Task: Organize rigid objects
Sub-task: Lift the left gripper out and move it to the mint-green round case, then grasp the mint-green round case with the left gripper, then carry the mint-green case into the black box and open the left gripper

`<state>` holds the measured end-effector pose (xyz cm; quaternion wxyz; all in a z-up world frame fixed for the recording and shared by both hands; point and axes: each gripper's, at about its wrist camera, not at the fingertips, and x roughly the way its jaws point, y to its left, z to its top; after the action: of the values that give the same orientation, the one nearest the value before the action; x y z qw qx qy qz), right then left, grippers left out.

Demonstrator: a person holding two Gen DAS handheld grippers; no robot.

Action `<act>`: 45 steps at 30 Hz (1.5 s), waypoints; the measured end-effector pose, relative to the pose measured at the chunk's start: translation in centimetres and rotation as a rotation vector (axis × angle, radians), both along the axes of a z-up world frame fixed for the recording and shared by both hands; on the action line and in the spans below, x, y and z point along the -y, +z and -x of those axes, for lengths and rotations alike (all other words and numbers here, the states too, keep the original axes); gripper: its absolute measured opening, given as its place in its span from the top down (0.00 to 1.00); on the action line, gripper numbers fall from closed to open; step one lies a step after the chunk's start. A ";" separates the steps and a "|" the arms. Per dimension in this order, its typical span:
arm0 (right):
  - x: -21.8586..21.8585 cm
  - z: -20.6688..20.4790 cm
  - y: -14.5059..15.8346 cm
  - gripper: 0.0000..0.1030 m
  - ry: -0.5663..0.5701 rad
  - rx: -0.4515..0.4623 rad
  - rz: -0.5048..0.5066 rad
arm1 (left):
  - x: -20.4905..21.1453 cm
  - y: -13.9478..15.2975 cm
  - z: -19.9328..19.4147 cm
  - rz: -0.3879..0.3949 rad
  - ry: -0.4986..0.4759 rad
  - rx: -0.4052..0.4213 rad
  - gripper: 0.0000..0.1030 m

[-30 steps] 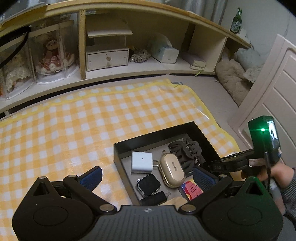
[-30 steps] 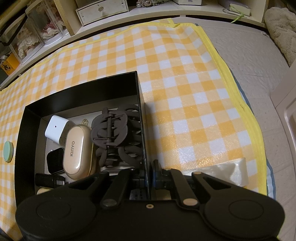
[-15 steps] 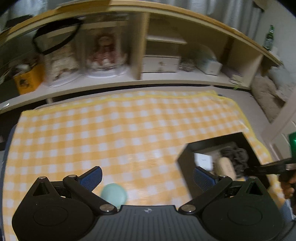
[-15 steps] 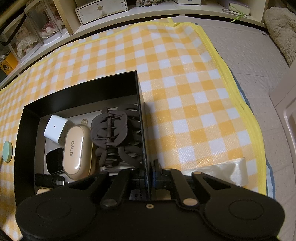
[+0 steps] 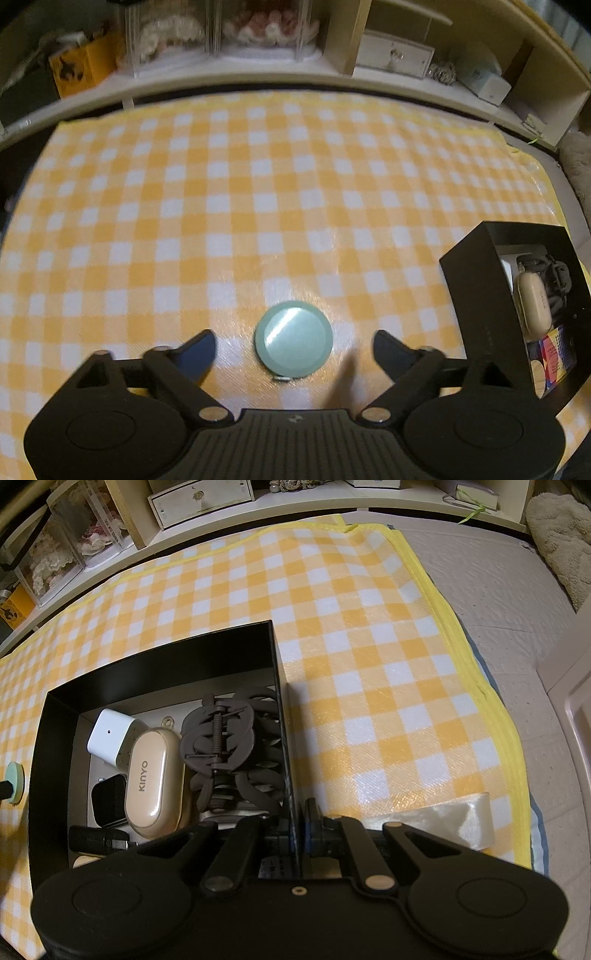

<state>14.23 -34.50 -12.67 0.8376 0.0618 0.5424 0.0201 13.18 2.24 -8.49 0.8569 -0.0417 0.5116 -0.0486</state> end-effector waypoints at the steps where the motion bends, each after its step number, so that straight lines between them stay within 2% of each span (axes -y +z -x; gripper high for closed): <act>1: 0.0 0.0 0.0 0.95 0.000 0.000 0.000 | 0.0 -0.3 -0.1 0.003 0.000 -0.008 0.21; 3: 0.0 0.0 0.0 0.95 0.000 0.000 0.001 | 0.1 -0.7 -0.2 -0.001 -0.001 -0.017 0.27; 8: 0.0 0.0 0.0 0.95 0.000 -0.001 0.002 | 0.1 -1.1 -0.5 -0.021 0.010 -0.011 0.34; 12: 0.0 0.1 0.0 0.95 0.000 -0.001 0.002 | 0.2 -1.2 -0.8 -0.049 -0.001 -0.002 0.51; 23: 0.0 0.0 0.1 0.95 -0.001 -0.001 0.002 | 0.1 -0.9 -0.6 -0.044 -0.004 0.008 0.51; 26: -0.1 0.1 0.0 0.95 0.000 -0.001 0.003 | 0.1 0.2 -0.2 -0.032 0.012 0.066 0.51; 31: -0.1 0.0 0.1 0.95 0.000 -0.001 0.003 | 1.1 4.0 1.3 -0.012 -0.011 0.224 0.51; 34: 0.0 0.1 -0.1 0.95 0.002 -0.001 0.006 | 2.8 5.9 2.4 0.028 -0.049 0.297 0.51; 37: 0.0 0.1 -0.1 0.95 0.001 -0.001 0.004 | 5.0 7.3 3.4 0.081 -0.112 0.335 0.51; 42: 0.0 0.1 -0.1 0.95 0.001 -0.002 0.005 | 9.5 7.8 4.1 0.139 -0.246 0.329 0.51; 45: -0.1 0.1 0.0 0.95 0.000 -0.002 0.004 | 12.2 7.1 4.3 0.140 -0.327 0.301 0.51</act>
<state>14.15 -34.45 -12.71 0.8373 0.0603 0.5431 0.0191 8.85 -10.01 -1.40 0.8993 -0.0097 0.3732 -0.2280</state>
